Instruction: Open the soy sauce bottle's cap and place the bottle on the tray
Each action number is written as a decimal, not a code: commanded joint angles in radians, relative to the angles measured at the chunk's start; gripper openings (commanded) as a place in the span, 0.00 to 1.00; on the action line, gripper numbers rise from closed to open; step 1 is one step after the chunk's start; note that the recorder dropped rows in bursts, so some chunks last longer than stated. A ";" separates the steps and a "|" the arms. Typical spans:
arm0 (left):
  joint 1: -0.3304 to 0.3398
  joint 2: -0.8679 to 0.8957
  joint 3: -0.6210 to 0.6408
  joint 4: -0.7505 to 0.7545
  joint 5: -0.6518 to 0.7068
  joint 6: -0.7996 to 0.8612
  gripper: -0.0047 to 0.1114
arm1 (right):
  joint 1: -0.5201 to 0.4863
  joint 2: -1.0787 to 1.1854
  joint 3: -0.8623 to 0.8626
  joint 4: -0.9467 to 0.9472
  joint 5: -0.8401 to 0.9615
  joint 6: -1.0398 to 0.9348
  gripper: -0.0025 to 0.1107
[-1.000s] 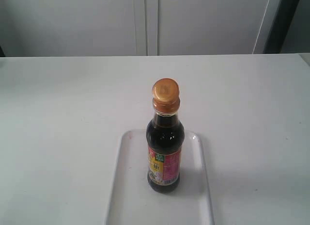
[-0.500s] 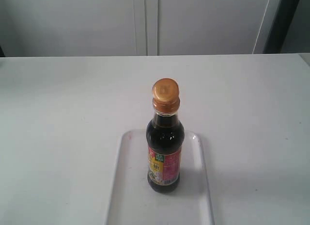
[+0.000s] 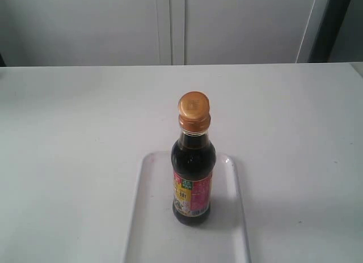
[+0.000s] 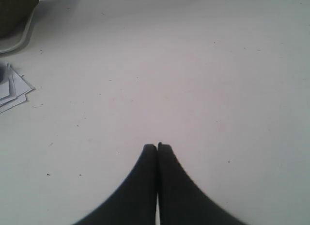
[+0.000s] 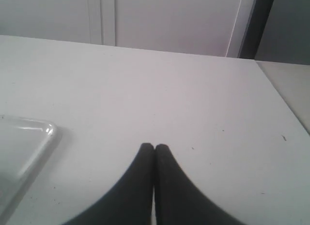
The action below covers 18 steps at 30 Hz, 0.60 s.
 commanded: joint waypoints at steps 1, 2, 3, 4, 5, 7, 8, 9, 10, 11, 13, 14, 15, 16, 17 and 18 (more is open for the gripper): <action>0.002 -0.004 0.004 -0.010 -0.005 -0.005 0.04 | -0.001 -0.006 0.044 0.002 -0.069 0.006 0.02; 0.002 -0.004 0.004 -0.010 -0.005 -0.005 0.04 | -0.001 -0.006 0.044 0.000 -0.072 0.006 0.02; 0.002 -0.004 0.004 -0.010 -0.005 -0.005 0.04 | -0.001 -0.006 0.044 0.000 -0.052 0.006 0.02; 0.002 -0.004 0.004 -0.010 -0.005 -0.005 0.04 | -0.001 -0.006 0.044 -0.002 -0.048 0.006 0.02; 0.002 -0.004 0.004 -0.010 -0.005 -0.005 0.04 | -0.001 -0.006 0.044 -0.007 -0.045 0.006 0.02; 0.002 -0.004 0.004 -0.010 -0.005 -0.005 0.04 | -0.001 -0.006 0.044 -0.023 -0.019 0.006 0.02; 0.002 -0.004 0.004 -0.010 -0.005 -0.005 0.04 | -0.001 -0.006 0.044 -0.022 -0.017 0.006 0.02; 0.002 -0.004 0.004 -0.010 -0.005 -0.005 0.04 | -0.001 -0.006 0.044 -0.022 -0.017 0.006 0.02; 0.002 -0.004 0.004 -0.010 -0.005 -0.005 0.04 | -0.001 -0.006 0.044 -0.022 -0.012 0.006 0.02; 0.002 -0.004 0.004 -0.010 -0.005 -0.005 0.04 | -0.001 -0.006 0.044 -0.022 -0.003 0.008 0.02; 0.002 -0.004 0.004 -0.010 -0.005 -0.005 0.04 | -0.001 -0.006 0.044 -0.022 0.014 0.008 0.02; 0.002 -0.004 0.004 -0.010 -0.005 -0.005 0.04 | -0.001 -0.006 0.044 -0.022 0.016 0.008 0.02; 0.002 -0.004 0.004 -0.010 -0.005 -0.005 0.04 | -0.001 -0.006 0.044 -0.022 0.016 0.008 0.02; 0.002 -0.004 0.004 -0.010 -0.005 -0.005 0.04 | -0.001 -0.006 0.044 -0.022 0.016 0.008 0.02; 0.002 -0.004 0.004 -0.010 -0.005 -0.005 0.04 | -0.001 -0.006 0.044 -0.020 0.016 0.008 0.02; 0.002 -0.004 0.004 -0.010 -0.005 -0.005 0.04 | -0.001 -0.006 0.044 -0.020 0.016 0.008 0.02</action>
